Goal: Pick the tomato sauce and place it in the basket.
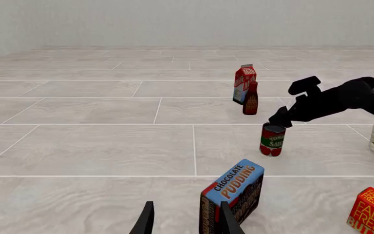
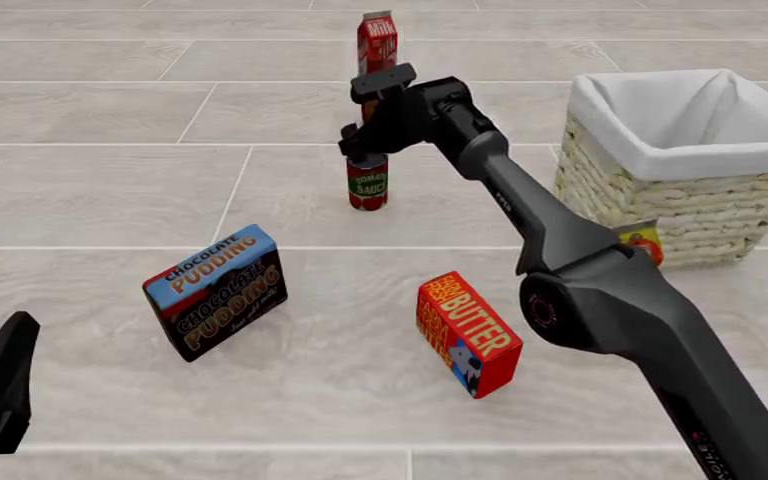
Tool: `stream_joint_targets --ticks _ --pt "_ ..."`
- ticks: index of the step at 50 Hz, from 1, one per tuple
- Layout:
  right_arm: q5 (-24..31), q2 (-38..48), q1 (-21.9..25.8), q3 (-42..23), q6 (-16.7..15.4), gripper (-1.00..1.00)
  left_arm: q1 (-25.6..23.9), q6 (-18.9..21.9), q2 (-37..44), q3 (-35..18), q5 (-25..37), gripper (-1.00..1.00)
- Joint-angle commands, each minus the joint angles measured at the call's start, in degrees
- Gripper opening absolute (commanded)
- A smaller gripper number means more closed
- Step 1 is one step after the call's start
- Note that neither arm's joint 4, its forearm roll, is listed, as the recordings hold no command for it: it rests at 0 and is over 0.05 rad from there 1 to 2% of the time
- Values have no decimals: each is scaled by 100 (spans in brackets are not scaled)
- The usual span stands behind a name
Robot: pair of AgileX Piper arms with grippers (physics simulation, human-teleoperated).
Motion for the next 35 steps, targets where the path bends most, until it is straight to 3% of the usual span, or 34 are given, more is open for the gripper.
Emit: stream_joint_targets --ticks 1,35 --pt "-4 30 -12 -7 -16 100 0 0 0 0 0 100" --pt "-14 129 -45 -16 -29 100 0 0 0 0 0 100"
